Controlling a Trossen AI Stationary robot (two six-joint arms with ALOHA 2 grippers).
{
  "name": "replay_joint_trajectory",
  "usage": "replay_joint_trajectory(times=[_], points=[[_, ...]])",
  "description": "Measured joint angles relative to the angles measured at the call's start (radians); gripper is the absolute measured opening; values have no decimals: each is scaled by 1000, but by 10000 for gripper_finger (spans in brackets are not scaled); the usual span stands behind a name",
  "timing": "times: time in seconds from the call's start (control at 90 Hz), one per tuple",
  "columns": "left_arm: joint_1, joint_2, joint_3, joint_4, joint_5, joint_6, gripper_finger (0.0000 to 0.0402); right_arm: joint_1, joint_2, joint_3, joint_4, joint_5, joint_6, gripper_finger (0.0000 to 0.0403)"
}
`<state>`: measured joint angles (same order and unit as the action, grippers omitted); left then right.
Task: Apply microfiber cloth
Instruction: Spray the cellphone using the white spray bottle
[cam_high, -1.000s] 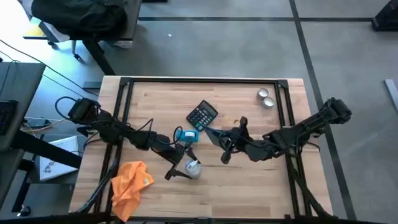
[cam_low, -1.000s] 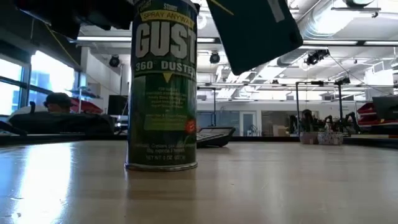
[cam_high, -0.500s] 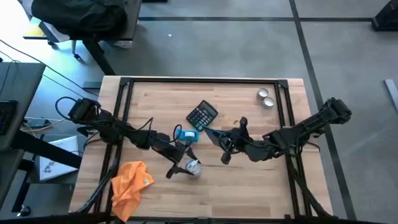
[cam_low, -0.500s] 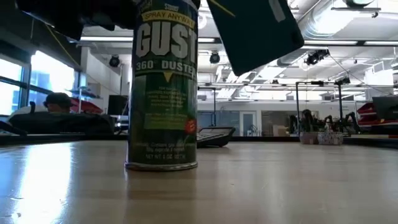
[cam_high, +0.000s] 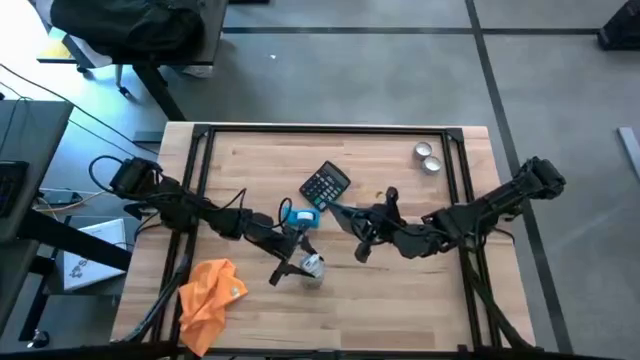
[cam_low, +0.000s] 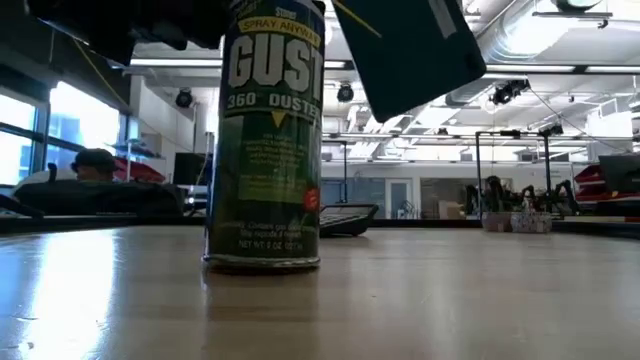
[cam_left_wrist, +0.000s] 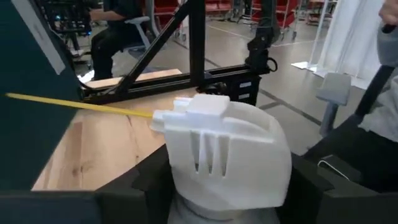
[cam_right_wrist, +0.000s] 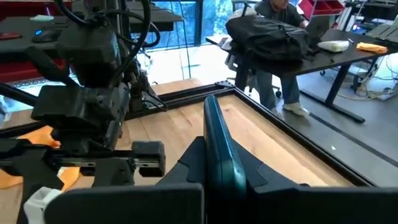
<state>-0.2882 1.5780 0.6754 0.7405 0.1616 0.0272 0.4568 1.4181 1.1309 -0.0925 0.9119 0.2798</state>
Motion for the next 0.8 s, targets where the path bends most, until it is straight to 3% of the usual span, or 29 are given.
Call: replay_joint_trajectory(times=[0.3,0.556,0.8], points=[[-12,-1,0,-4,-34,-5,182,1,0,0,0,8,-15,1],[-15,-25,0,-44,-41,-24,182,20,-5,0,-28,106,-52,1],[-49,-122,0,-225,-263,-30,190,-6,-5,0,-85,122,15,1]])
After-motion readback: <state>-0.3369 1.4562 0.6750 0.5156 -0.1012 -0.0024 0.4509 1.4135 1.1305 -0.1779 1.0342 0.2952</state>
